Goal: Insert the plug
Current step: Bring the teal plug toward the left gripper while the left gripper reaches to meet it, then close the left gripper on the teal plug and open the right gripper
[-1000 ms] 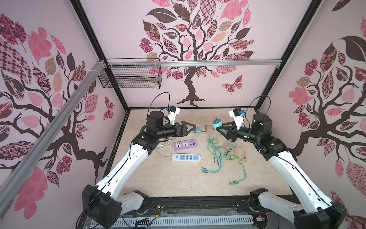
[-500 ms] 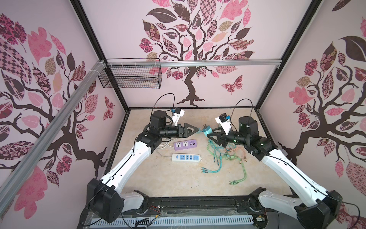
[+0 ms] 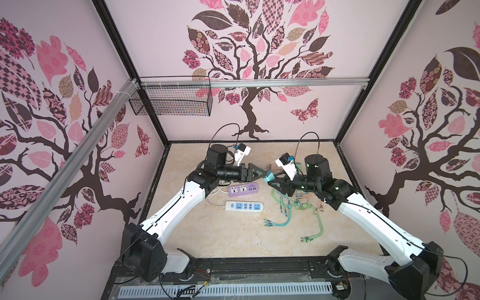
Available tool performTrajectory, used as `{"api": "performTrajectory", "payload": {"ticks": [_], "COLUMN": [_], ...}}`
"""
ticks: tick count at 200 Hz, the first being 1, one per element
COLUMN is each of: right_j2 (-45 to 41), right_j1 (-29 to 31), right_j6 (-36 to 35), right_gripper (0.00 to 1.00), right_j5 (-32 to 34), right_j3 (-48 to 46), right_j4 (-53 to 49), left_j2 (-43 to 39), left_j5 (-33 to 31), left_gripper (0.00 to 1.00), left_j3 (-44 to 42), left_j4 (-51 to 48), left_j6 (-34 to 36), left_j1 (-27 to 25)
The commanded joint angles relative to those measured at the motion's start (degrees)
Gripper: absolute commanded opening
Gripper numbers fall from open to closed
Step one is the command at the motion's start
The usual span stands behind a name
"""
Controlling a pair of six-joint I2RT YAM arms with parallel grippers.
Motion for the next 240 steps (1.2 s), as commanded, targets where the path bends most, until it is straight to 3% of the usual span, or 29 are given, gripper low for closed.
{"api": "performTrajectory", "payload": {"ticks": [1, 74, 99, 120, 179, 240], "right_j2": [0.86, 1.43, 1.45, 1.59, 1.70, 1.56], "right_j1": [0.64, 1.11, 1.37, 1.61, 1.83, 1.91], "right_j6": [-0.79, -2.34, -2.77, -3.17, -3.60, -3.78], "right_gripper": [0.32, 0.32, 0.32, 0.32, 0.32, 0.33], "right_j5": [0.27, -0.08, 0.12, 1.47, 2.82, 3.40], "right_j3": [2.10, 3.20, 3.37, 3.40, 3.67, 3.54], "right_j4": [-0.13, -1.32, -1.57, -1.82, -1.93, -2.20], "left_j2": [0.70, 2.84, 3.59, 4.02, 5.09, 5.02], "left_j5": [0.98, -0.42, -0.33, -0.24, 0.05, -0.76], "left_gripper": [0.77, 0.69, 0.63, 0.51, 0.51, 0.36], "left_j3": [2.34, 4.39, 4.66, 4.71, 5.57, 6.71], "left_j4": [0.20, -0.33, -0.31, -0.39, -1.73, -3.63], "left_j6": [1.31, 1.12, 0.83, 0.44, 1.63, 2.81], "left_j1": [-0.71, -1.71, -1.68, -1.77, -3.48, -3.49]}}
